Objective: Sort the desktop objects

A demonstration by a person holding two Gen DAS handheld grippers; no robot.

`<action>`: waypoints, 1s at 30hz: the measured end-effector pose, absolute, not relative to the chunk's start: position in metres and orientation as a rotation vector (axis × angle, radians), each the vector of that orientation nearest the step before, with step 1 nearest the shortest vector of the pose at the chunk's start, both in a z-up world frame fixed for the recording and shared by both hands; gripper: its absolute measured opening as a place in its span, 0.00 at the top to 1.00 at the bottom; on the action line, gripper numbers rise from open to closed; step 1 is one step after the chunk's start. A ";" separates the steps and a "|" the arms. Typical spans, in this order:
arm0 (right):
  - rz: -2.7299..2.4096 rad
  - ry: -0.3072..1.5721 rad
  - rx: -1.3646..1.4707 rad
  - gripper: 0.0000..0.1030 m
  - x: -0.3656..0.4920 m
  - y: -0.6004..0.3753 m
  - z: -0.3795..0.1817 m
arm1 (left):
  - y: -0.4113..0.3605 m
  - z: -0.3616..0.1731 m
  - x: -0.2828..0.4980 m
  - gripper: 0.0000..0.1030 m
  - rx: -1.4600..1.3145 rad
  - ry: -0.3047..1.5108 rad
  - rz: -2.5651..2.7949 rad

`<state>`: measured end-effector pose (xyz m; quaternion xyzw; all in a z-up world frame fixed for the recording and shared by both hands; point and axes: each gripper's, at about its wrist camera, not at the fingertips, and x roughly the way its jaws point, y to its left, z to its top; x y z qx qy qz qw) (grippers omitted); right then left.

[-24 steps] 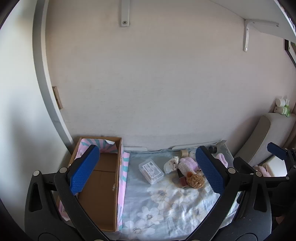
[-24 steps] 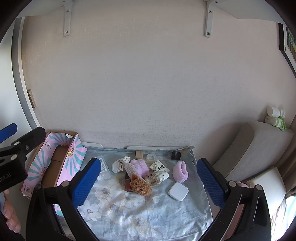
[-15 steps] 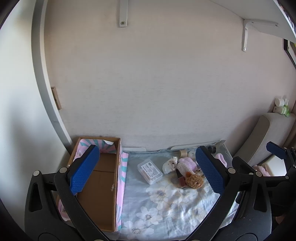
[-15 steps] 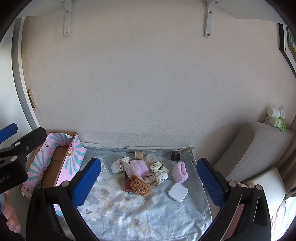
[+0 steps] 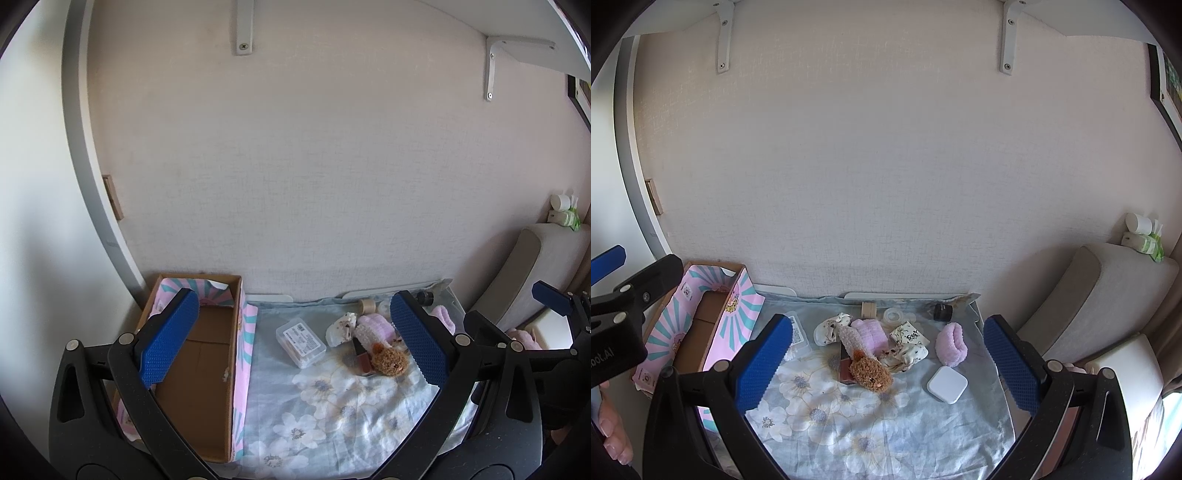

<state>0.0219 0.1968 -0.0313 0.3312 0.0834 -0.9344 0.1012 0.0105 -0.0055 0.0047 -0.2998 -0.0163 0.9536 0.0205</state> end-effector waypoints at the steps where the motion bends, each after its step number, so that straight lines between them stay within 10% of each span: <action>1: -2.760 0.247 0.975 0.00 0.023 0.197 -0.032 | -0.005 0.005 0.010 0.00 -0.930 -0.048 2.958; 30: -2.781 0.217 0.921 0.00 0.024 0.206 -0.031 | -0.002 0.001 0.013 0.00 -0.925 -0.011 2.961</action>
